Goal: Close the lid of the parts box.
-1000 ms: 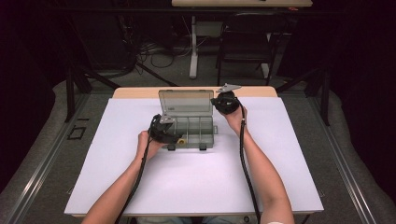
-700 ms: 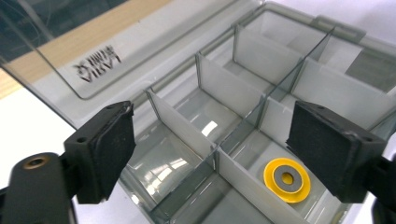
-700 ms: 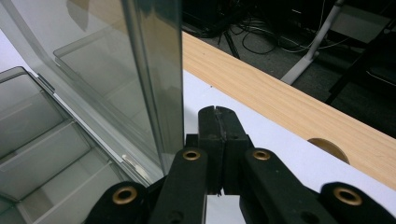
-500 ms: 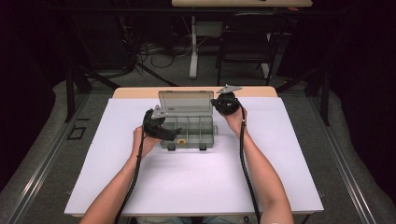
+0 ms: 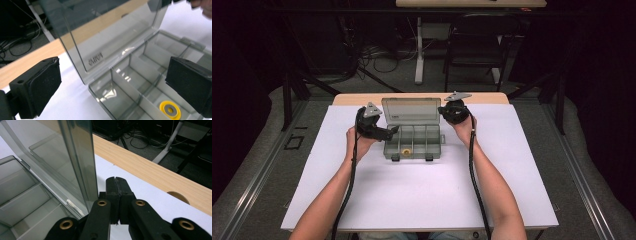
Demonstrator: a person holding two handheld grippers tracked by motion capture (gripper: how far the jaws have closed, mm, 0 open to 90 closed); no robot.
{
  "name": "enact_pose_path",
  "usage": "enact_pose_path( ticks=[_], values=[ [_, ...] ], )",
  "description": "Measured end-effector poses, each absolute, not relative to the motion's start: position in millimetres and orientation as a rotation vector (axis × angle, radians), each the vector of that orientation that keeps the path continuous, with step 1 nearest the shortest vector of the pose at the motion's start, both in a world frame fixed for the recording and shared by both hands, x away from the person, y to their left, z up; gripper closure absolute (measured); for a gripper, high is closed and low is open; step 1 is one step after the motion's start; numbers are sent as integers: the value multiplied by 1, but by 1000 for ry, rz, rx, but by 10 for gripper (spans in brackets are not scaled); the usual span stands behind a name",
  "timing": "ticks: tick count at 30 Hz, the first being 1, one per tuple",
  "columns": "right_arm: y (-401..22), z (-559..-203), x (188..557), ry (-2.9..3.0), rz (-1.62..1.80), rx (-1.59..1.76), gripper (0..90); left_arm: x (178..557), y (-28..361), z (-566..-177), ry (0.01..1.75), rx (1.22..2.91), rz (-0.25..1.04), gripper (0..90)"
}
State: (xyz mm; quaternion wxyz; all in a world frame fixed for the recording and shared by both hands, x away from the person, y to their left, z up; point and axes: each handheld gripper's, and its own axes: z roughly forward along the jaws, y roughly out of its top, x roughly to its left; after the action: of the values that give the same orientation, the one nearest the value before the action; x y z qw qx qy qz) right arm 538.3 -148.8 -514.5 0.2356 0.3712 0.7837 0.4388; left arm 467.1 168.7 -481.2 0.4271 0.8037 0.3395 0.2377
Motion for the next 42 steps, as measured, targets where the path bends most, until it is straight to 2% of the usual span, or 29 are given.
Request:
enact_pose_path(
  ticks=[8, 12, 18, 28, 33, 38, 42],
  values=[
    [-149, -514, 536, 2157, 1197, 1007, 900, 479, 173, -460, 873, 1995, 635, 18],
    [-150, -514, 536, 2153, 1203, 1010, 900, 482, 174, -455, 875, 1989, 651, 152],
    [-150, -514, 535, 2153, 1200, 1006, 900, 488, 174, -449, 863, 1998, 658, 266],
    [-151, -514, 533, 2149, 1214, 1013, 900, 497, 175, -447, 869, 2000, 647, 521],
    [-152, -514, 533, 2149, 1207, 1011, 900, 497, 177, -447, 853, 1989, 659, 691],
    [-152, -513, 532, 2140, 1199, 1007, 891, 499, 180, -449, 837, 1991, 655, 720],
    [-155, -511, 531, 2130, 1168, 1007, 850, 499, 181, -449, 829, 1991, 653, 725]
  ],
)
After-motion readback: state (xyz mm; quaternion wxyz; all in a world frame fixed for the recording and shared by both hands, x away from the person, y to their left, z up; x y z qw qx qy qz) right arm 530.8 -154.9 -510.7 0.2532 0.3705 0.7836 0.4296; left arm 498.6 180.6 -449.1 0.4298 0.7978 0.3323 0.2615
